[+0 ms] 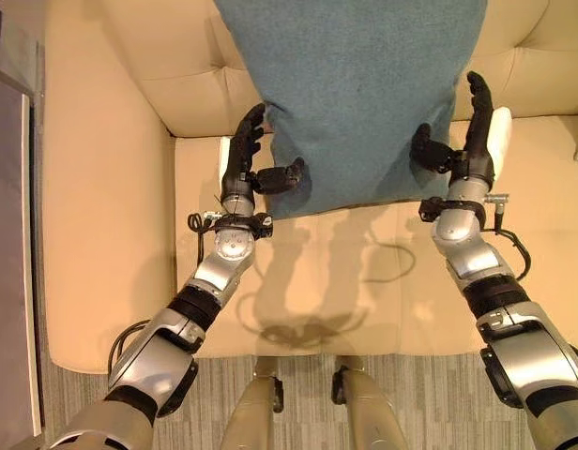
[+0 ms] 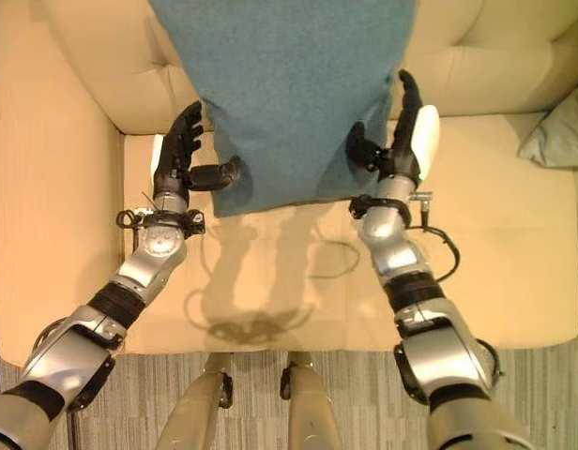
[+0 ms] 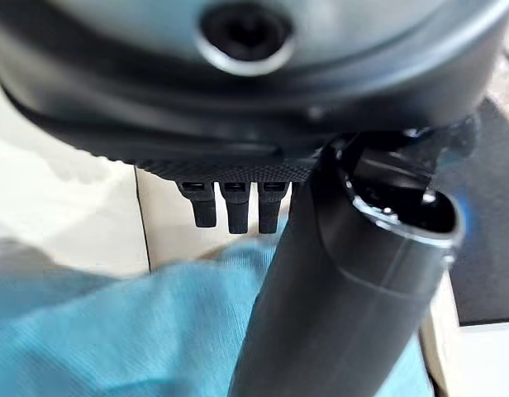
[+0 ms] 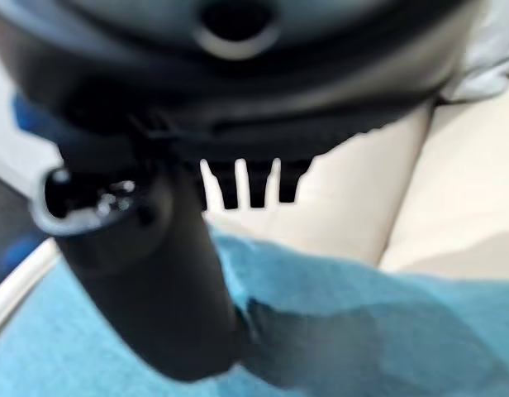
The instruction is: Pick up all the scattered cushions and arrange them neatly on the sofa.
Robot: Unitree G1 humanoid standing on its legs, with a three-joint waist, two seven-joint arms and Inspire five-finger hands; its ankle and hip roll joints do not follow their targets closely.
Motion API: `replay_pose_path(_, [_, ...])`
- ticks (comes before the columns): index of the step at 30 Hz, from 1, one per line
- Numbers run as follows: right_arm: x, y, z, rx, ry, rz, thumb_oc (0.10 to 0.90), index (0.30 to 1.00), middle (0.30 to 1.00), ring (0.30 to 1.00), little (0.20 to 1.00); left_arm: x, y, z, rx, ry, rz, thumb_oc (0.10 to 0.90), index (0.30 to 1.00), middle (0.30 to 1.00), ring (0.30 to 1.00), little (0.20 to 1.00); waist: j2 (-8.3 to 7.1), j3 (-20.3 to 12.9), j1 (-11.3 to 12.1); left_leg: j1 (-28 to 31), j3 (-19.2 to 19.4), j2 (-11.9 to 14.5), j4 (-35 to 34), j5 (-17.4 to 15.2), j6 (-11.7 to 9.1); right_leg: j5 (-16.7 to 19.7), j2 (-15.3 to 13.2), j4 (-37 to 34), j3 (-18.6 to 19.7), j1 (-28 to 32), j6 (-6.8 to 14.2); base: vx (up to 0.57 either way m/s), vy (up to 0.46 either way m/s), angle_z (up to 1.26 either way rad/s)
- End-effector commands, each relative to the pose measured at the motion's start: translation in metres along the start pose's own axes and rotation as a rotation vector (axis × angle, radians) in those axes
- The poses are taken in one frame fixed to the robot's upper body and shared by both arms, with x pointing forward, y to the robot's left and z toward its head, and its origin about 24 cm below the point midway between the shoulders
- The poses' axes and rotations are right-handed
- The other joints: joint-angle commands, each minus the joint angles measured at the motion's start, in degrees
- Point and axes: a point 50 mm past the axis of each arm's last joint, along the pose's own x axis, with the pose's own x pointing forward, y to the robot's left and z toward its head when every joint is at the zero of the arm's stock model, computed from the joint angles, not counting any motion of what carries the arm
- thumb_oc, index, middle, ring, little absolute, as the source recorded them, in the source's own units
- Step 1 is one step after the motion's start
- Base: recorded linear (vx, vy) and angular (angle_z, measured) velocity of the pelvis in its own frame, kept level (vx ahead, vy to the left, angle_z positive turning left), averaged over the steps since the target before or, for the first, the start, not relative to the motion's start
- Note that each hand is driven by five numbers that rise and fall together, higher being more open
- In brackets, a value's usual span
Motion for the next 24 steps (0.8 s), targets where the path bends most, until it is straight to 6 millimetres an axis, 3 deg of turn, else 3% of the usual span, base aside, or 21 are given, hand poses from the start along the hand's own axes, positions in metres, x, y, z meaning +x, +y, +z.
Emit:
replay_pose_path(1, [-0.011,-0.007,0.000,0.055,-0.079,0.041,0.800,0.900,0.900,0.900,0.900,0.003,0.031,0.007,0.033,-0.090,0.057,0.800,0.900,0.900,0.900,0.900,-2.28,-8.29,1.04,2.90,1.47,-1.96,0.09,-5.36,-2.33,-6.44,-2.82,2.98,-0.20,1.95,5.50,0.00,0.000,0.00])
replay_pose_path(4, [-0.039,-0.018,-0.036,0.031,0.009,0.093,0.800,0.900,0.900,0.900,0.900,-0.022,0.062,-0.026,0.076,0.025,0.090,0.800,0.900,0.900,0.900,0.900,-2.99,-9.49,0.99,4.84,1.64,-1.71,0.09,-5.87,-2.36,-6.43,-2.88,1.82,-0.29,5.07,5.49,0.01,-0.021,0.03])
replay_pose_path(5, [-0.039,-0.018,-0.036,0.031,0.010,0.093,0.800,0.900,0.900,0.900,0.900,-0.022,0.062,-0.026,0.077,0.025,0.090,0.800,0.900,0.900,0.900,0.900,-3.01,-9.63,0.94,4.59,1.59,-1.79,0.09,-5.63,-2.32,-6.20,-2.95,1.71,-0.35,4.90,5.51,0.00,0.000,0.00])
replay_pose_path(6, [-0.049,-0.024,-0.050,0.006,0.047,0.111,0.800,0.900,0.900,0.900,0.900,-0.036,0.078,-0.041,0.117,0.082,0.090,0.800,0.900,0.900,0.900,0.900,-3.25,-9.61,1.01,6.12,1.88,-1.60,0.09,-6.06,-2.37,-6.60,-2.78,1.60,-0.33,6.71,5.45,0.01,-0.016,0.04])
replay_pose_path(8, [-0.054,-0.032,-0.059,-0.026,0.071,0.116,0.800,0.900,0.900,0.900,0.900,-0.048,0.093,-0.051,0.149,0.126,0.093,0.800,0.900,0.900,0.900,0.900,-3.32,-9.65,1.12,6.90,2.04,-1.57,0.09,-5.97,-2.26,-6.51,-2.99,1.39,-0.51,7.78,5.50,0.00,0.000,0.00])
replay_pose_path(11, [-0.059,-0.040,-0.071,-0.081,0.104,0.117,0.800,0.900,0.900,0.900,0.900,-0.074,0.106,-0.068,0.136,0.196,0.104,0.800,0.900,0.900,0.900,0.900,-3.17,-9.11,1.83,7.90,2.25,-1.31,0.09,-6.04,-2.08,-6.89,-3.01,1.62,-0.74,8.77,5.41,0.00,-0.017,0.05])
replay_pose_path(13, [-0.059,-0.045,-0.076,-0.114,0.120,0.100,0.800,0.900,0.900,0.900,0.900,-0.088,0.110,-0.076,0.125,0.231,0.111,0.800,0.900,0.900,0.900,0.900,-2.99,-8.59,2.27,7.88,2.25,-1.22,0.09,-5.85,-1.97,-7.07,-2.95,1.99,-0.82,8.60,5.26,-0.02,-0.033,0.12])
replay_pose_path(15, [-0.052,-0.053,-0.079,-0.130,0.150,0.036,0.800,0.900,0.900,0.900,0.900,-0.117,0.114,-0.095,0.098,0.325,0.112,0.800,0.900,0.900,0.900,0.900,-2.44,-8.06,3.34,6.94,2.10,-1.02,0.09,-5.41,-2.07,-7.54,-2.69,2.89,-1.14,7.40,4.96,-0.03,-0.036,0.07])
replay_pose_path(18, [-0.049,-0.056,-0.082,-0.130,0.170,0.018,0.800,0.900,0.900,0.900,0.900,-0.125,0.113,-0.100,0.092,0.350,0.101,0.800,0.900,0.900,0.900,0.900,-2.25,-7.87,3.68,6.44,1.98,-1.04,0.09,-5.13,-2.17,-7.63,-2.61,3.21,-1.20,6.93,4.86,0.00,-0.008,0.01])
replay_pose_path(21, [-0.037,-0.064,-0.087,-0.122,0.229,-0.023,0.800,0.900,0.900,0.900,0.900,-0.151,0.111,-0.115,0.067,0.434,0.069,0.800,0.900,0.900,0.900,0.900,-1.43,-6.77,5.04,5.36,1.69,-0.85,0.09,-4.43,-2.65,-8.04,-2.49,3.94,-1.96,6.02,4.63,0.01,-0.044,0.03])
replay_pose_path(23, [-0.033,-0.066,-0.087,-0.117,0.237,-0.033,0.800,0.900,0.900,0.900,0.900,-0.156,0.111,-0.117,0.051,0.447,0.068,0.800,0.900,0.900,0.900,0.900,-1.22,-6.50,5.37,5.15,1.58,-0.83,0.09,-4.30,-2.75,-8.12,-2.50,4.05,-2.20,5.84,4.58,0.02,-0.032,0.07])
replay_pose_path(24, [-0.020,-0.071,-0.081,-0.103,0.239,-0.055,0.800,0.900,0.900,0.900,0.900,-0.173,0.110,-0.124,0.015,0.495,0.057,0.800,0.900,0.900,0.900,0.900,-0.57,-5.61,6.67,4.26,1.06,-0.83,0.09,-3.76,-3.11,-8.30,-2.35,4.35,-2.70,5.02,4.51,0.04,-0.064,0.15])
